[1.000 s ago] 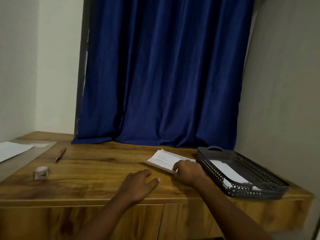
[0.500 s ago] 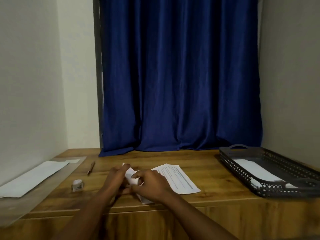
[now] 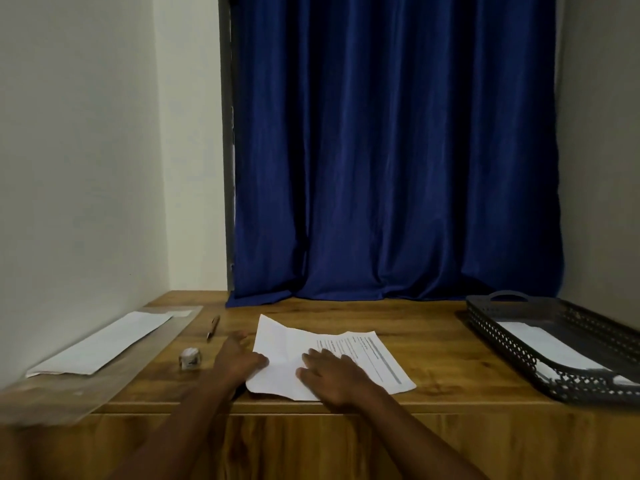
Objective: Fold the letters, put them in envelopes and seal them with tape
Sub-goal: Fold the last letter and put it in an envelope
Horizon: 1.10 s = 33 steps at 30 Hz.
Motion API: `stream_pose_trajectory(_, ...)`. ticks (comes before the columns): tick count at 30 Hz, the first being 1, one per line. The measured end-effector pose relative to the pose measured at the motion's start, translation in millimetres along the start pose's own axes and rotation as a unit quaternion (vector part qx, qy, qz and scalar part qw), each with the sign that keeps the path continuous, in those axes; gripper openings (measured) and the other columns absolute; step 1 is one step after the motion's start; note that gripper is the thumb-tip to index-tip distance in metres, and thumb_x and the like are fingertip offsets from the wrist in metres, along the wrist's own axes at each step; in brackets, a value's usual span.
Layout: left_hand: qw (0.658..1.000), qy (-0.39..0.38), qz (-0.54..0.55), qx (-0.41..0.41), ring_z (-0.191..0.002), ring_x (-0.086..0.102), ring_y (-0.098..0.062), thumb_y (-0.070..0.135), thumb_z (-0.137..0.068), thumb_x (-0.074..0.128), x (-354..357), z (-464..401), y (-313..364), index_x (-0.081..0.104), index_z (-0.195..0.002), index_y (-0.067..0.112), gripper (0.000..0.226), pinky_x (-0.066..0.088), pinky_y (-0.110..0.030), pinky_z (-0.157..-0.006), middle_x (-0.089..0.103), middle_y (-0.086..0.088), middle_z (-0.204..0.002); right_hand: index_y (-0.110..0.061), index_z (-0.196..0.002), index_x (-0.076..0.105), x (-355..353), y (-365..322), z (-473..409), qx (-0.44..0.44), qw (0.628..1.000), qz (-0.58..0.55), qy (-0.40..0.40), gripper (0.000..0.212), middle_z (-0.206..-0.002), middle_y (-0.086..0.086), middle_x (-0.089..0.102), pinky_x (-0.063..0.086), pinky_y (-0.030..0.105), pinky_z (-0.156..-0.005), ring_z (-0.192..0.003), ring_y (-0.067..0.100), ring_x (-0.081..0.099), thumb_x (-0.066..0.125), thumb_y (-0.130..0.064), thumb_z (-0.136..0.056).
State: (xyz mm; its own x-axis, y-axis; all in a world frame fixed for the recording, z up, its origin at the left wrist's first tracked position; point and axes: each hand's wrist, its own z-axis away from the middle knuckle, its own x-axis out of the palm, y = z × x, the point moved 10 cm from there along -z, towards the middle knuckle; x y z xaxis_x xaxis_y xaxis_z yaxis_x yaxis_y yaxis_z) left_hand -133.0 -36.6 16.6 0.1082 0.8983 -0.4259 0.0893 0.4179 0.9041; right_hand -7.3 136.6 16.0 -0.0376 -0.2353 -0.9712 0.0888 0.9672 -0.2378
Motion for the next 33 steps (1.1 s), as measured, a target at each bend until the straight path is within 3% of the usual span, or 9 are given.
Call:
stream_pose_trajectory(6, 1.000, -0.009, 0.018, -0.010, -0.128, 0.052, -0.029, 0.011, -0.075, 0.088, 0.0, -2.4, -5.3, 0.042, -0.149, 0.018, 0.088, 0.040, -0.026, -0.067, 0.048, -0.012, -0.152, -0.031, -0.164, 0.010, -10.6, 90.7, -1.0, 0.109, 0.993, 0.036, 0.006, 0.070, -0.172, -0.004, 0.001, 0.002, 0.055, -0.125, -0.159, 0.024, -0.001, 0.017, -0.066, -0.103)
stream_pose_trajectory(13, 1.000, 0.000, 0.004, 0.005, -0.129, 0.053, -0.030, 0.017, -0.074, 0.089, -3.2, 4.0, -0.6, 0.044, -0.148, 0.018, 0.087, 0.049, -0.037, -0.092, 0.049, -0.011, -0.152, -0.026, -0.161, 0.026, -27.3, 136.9, 15.5, 0.137, 0.984, -0.056, 0.099, 0.069, -0.169, -0.002, 0.022, 0.016, 0.048, -0.125, -0.155, 0.021, 0.023, 0.029, -0.064, -0.103)
stream_pose_trajectory(15, 1.000, -0.009, 0.023, 0.010, -0.123, 0.057, -0.029, 0.021, -0.077, 0.089, -1.1, 6.7, 1.4, 0.045, -0.148, 0.018, 0.083, 0.052, -0.036, -0.087, 0.051, -0.012, -0.149, -0.026, -0.150, 0.048, -40.9, 145.5, 25.8, 0.128, 0.952, -0.208, 0.187, 0.055, -0.156, -0.002, 0.047, 0.036, 0.042, -0.116, -0.142, 0.022, 0.045, 0.041, -0.055, -0.104)
stream_pose_trajectory(17, 0.995, -0.038, 0.092, 0.016, -0.108, 0.065, -0.025, 0.032, -0.082, 0.086, 5.3, 12.9, 6.1, 0.046, -0.148, 0.021, 0.078, 0.057, -0.034, -0.071, 0.059, -0.010, -0.137, -0.027, -0.116, 0.067, -56.9, 157.8, 40.7, 0.116, 0.893, -0.331, 0.282, 0.027, -0.121, -0.003, 0.069, 0.053, 0.034, -0.092, -0.116, 0.022, 0.063, 0.047, -0.043, -0.106)
stream_pose_trajectory(20, 0.977, -0.086, 0.194, 0.006, -0.095, 0.074, -0.025, 0.049, -0.093, 0.070, 14.4, 26.6, 16.1, 0.050, -0.144, 0.027, 0.059, 0.063, -0.037, -0.063, 0.071, -0.004, -0.116, -0.028, -0.089, 0.067, -69.5, 167.0, 57.2, 0.117, 0.851, -0.377, 0.347, 0.023, -0.090, -0.010, 0.068, 0.044, 0.021, -0.068, -0.092, 0.016, 0.065, 0.051, -0.034, -0.105)
stream_pose_trajectory(22, 0.959, -0.129, 0.251, -0.001, -0.090, 0.078, -0.025, 0.056, -0.097, 0.060, 22.4, 33.8, 22.4, 0.057, -0.139, 0.024, 0.052, 0.064, -0.040, -0.068, 0.078, -0.005, -0.107, -0.027, -0.089, 0.068, -66.7, 164.6, 57.8, 0.120, 0.856, -0.362, 0.349, 0.022, -0.091, -0.009, 0.070, 0.050, 0.025, -0.070, -0.090, 0.015, 0.066, 0.053, -0.031, -0.105)
stream_pose_trajectory(25, 0.934, -0.183, 0.305, -0.014, -0.093, 0.078, -0.026, 0.062, -0.096, 0.057, 35.7, 44.4, 30.9, 0.055, -0.140, 0.021, 0.059, 0.064, -0.044, -0.074, 0.074, -0.009, -0.117, -0.028, -0.093, 0.067, -57.5, 160.6, 54.1, 0.156, 0.888, -0.289, 0.322, 0.014, -0.099, -0.007, 0.072, 0.057, 0.040, -0.087, -0.090, 0.015, 0.067, 0.057, -0.032, -0.101)
stream_pose_trajectory(28, 0.913, -0.190, 0.360, -0.018, -0.097, 0.077, -0.030, 0.059, -0.096, 0.060, 45.9, 51.3, 41.0, 0.055, -0.140, 0.018, 0.061, 0.063, -0.049, -0.074, 0.071, -0.013, -0.124, -0.033, -0.119, 0.063, -56.6, 161.3, 55.9, 0.210, 0.913, -0.182, 0.297, 0.026, -0.117, -0.012, 0.068, 0.040, 0.041, -0.108, -0.110, 0.015, 0.063, 0.058, -0.042, -0.095)
stream_pose_trajectory(33, 0.885, -0.175, 0.432, 0.020, -0.111, 0.069, -0.034, 0.057, -0.086, 0.067, 56.0, 58.0, 67.1, 0.058, -0.130, 0.026, 0.055, 0.062, -0.054, -0.081, 0.062, -0.014, -0.130, -0.034, -0.129, 0.061, -56.4, 161.3, 54.6, 0.217, 0.916, -0.181, 0.284, 0.038, -0.125, -0.009, 0.069, 0.035, 0.040, -0.112, -0.117, 0.017, 0.062, 0.059, -0.047, -0.093)
